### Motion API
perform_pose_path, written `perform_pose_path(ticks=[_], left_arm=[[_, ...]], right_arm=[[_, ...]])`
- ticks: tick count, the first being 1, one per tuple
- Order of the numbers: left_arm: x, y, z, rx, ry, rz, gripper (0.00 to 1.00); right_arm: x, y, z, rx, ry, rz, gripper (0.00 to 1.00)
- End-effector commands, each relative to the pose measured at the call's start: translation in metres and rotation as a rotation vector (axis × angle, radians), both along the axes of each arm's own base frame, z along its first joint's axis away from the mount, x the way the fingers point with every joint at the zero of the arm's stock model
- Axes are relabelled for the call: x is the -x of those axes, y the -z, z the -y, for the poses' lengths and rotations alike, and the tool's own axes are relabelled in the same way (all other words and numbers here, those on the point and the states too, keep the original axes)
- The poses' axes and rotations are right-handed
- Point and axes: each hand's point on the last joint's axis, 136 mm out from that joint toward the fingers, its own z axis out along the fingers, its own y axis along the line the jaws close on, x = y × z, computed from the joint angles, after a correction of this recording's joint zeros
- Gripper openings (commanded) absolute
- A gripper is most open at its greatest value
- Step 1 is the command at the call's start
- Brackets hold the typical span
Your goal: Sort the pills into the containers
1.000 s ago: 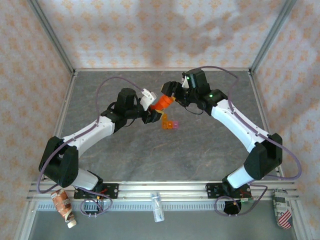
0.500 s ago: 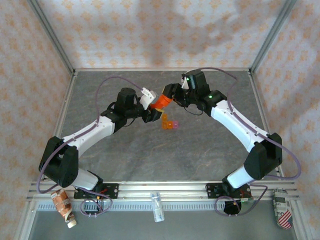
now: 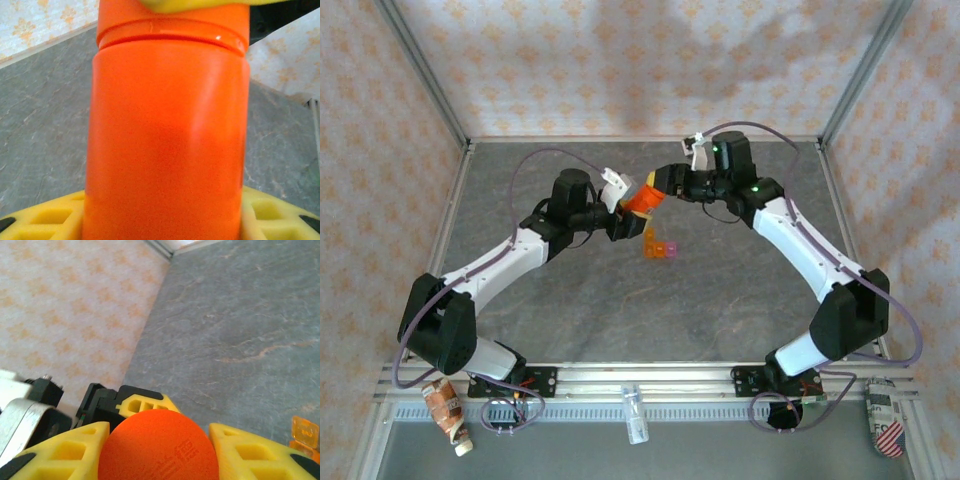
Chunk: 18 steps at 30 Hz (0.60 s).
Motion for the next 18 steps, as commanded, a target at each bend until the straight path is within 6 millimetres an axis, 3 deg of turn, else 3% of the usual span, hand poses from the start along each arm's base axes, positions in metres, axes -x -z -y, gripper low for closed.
perform_pose_path(ticks=[1,4,6,10,18], left_arm=[[0.010,-0.030,0.010,0.061,0.079,0.047,0.00],[-0.003,-0.019,0.000,-0.004,-0.007,0.082,0.00],[-0.011,-0.012,-0.007,-0.051,-0.059,0.107,0.00],[-0.019,-0.004,-0.014,-0.114,-0.095,0.146,0.00],[-0.027,0.004,-0.017,-0.158,-0.112,0.167,0.00]], right_arm=[[0.008,-0.021,-0.004,-0.031,-0.091,0.103,0.47],[-0.004,-0.032,0.012,-0.019,0.076,0.064,0.77],[-0.012,-0.036,0.030,-0.016,0.233,-0.004,0.85],[-0.017,-0.025,0.049,-0.049,0.455,-0.183,0.88],[-0.016,-0.009,0.027,0.025,0.506,-0.242,0.89]])
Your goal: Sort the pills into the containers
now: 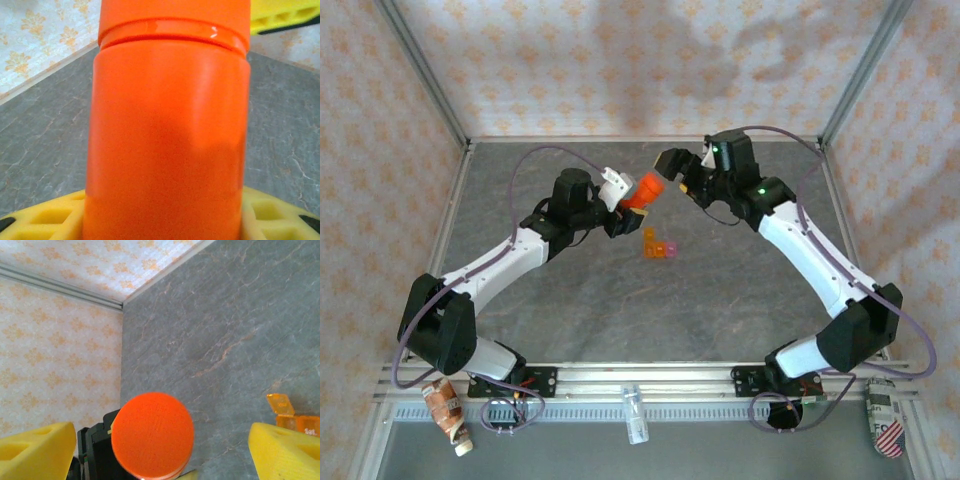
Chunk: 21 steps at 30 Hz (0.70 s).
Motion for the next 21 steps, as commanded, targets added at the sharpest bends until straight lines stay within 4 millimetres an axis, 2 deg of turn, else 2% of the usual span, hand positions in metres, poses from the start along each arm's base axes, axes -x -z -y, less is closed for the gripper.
perform_pose_path(ticks=[1,7,11,14,19,21], left_arm=[[-0.005,-0.005,0.000,-0.021,-0.004,0.043,0.00],[-0.005,-0.006,0.002,-0.010,-0.001,0.040,0.00],[-0.004,-0.006,0.002,-0.008,-0.002,0.036,0.00],[-0.004,-0.005,0.002,-0.007,0.000,0.033,0.00],[-0.005,-0.008,0.002,0.001,-0.006,0.034,0.00],[-0.005,-0.010,0.002,0.009,-0.010,0.034,0.00]], right_arm=[[-0.009,0.002,-0.002,0.014,0.071,-0.032,0.89],[-0.012,0.005,-0.022,0.015,0.038,-0.035,0.86],[-0.013,0.009,-0.028,0.010,0.026,-0.038,0.83],[-0.013,0.008,-0.033,0.000,0.010,-0.036,0.75],[-0.010,0.011,-0.037,0.004,-0.022,-0.029,0.52],[-0.008,0.012,-0.036,0.013,-0.034,-0.014,0.46]])
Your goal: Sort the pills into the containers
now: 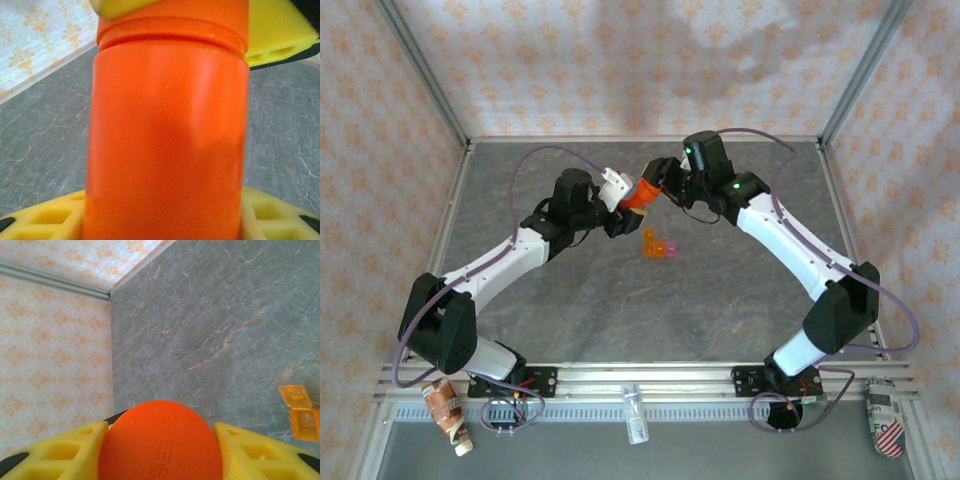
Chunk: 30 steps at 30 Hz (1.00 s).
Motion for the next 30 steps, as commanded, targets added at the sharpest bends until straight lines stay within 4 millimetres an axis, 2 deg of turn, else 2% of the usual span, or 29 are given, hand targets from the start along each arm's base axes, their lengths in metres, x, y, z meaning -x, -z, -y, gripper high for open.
perform_pose_path(ticks=[1,6,10,12,15,17,18,20,21,22,26,30], left_arm=[[-0.003,-0.015,0.004,0.026,0.000,0.040,0.00],[0.006,-0.027,0.010,0.084,0.054,0.019,0.00],[0.018,-0.045,0.018,0.182,0.142,-0.042,0.00],[0.023,-0.056,0.023,0.256,0.193,-0.085,0.00],[0.024,-0.068,0.026,0.344,0.225,-0.133,0.00],[0.022,-0.067,0.025,0.344,0.209,-0.126,0.00],[0.019,-0.064,0.023,0.333,0.190,-0.119,0.00],[0.014,-0.058,0.019,0.294,0.154,-0.102,0.00],[0.011,-0.053,0.016,0.265,0.127,-0.091,0.00],[0.008,-0.048,0.012,0.234,0.104,-0.079,0.00],[-0.001,-0.031,-0.001,0.110,0.030,-0.026,0.00],[-0.009,-0.017,-0.009,0.007,-0.027,0.038,0.00]], right_arm=[[0.000,-0.014,-0.003,-0.006,-0.032,0.070,0.45],[-0.003,-0.024,0.011,-0.009,-0.098,0.207,0.42],[-0.002,-0.035,0.022,-0.017,-0.246,0.376,0.43],[0.005,-0.036,0.022,-0.027,-0.345,0.441,0.44],[0.007,-0.034,0.020,-0.072,-0.402,0.441,0.44],[0.003,-0.036,0.019,-0.089,-0.379,0.432,0.47],[0.001,-0.038,0.021,-0.093,-0.355,0.427,0.51],[-0.003,-0.042,0.028,-0.094,-0.282,0.410,0.72],[-0.006,-0.045,0.034,-0.091,-0.231,0.393,0.79],[-0.008,-0.048,0.041,-0.089,-0.178,0.374,0.82],[-0.013,-0.052,0.063,-0.103,0.015,0.256,0.85],[-0.013,-0.036,0.078,-0.078,0.175,0.103,0.86]])
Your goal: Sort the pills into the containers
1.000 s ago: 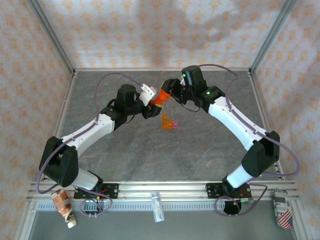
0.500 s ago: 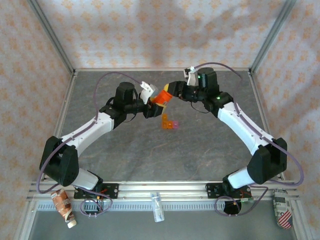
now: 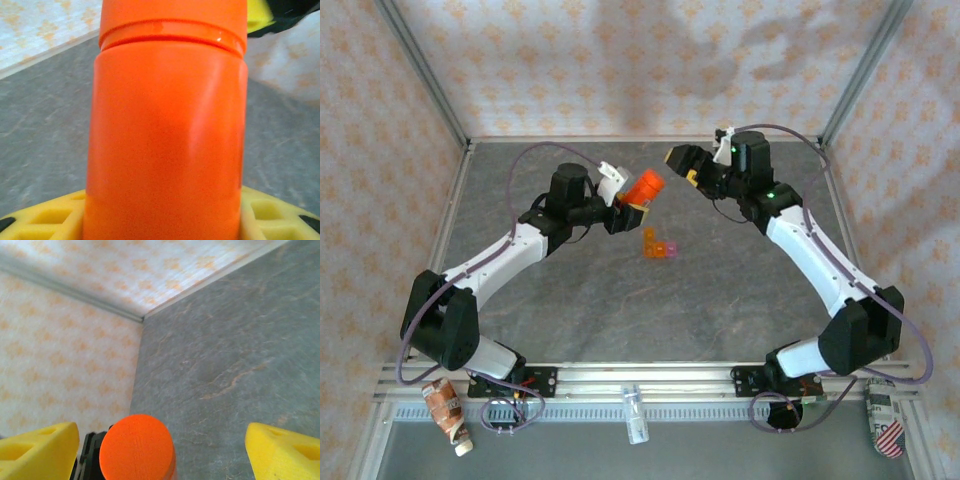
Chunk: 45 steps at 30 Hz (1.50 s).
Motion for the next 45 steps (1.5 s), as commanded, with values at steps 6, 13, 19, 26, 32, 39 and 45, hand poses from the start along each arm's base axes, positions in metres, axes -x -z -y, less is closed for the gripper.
perform_pose_path(ticks=[6,13,19,26,32,39,45], left_arm=[[-0.009,0.000,-0.007,-0.173,-0.058,0.170,0.00],[-0.006,0.005,0.001,-0.192,-0.035,0.168,0.00],[-0.005,0.003,0.005,-0.187,-0.029,0.175,0.00],[-0.004,0.004,0.008,-0.190,-0.021,0.170,0.00],[-0.005,0.003,0.009,-0.190,-0.023,0.165,0.00],[-0.005,0.002,0.011,-0.170,-0.024,0.159,0.00],[0.009,-0.011,0.019,-0.116,0.050,0.132,0.00]], right_arm=[[0.001,0.004,0.004,0.039,0.189,-0.141,0.88],[-0.002,0.013,-0.019,0.052,0.152,-0.160,0.89],[-0.002,0.025,-0.033,0.059,0.128,-0.187,0.87],[0.002,0.027,-0.049,0.056,0.086,-0.186,0.81],[0.004,0.028,-0.056,0.044,0.062,-0.190,0.70],[0.007,0.028,-0.052,0.050,0.066,-0.170,0.44],[0.005,0.017,-0.047,0.051,0.011,-0.039,0.37]])
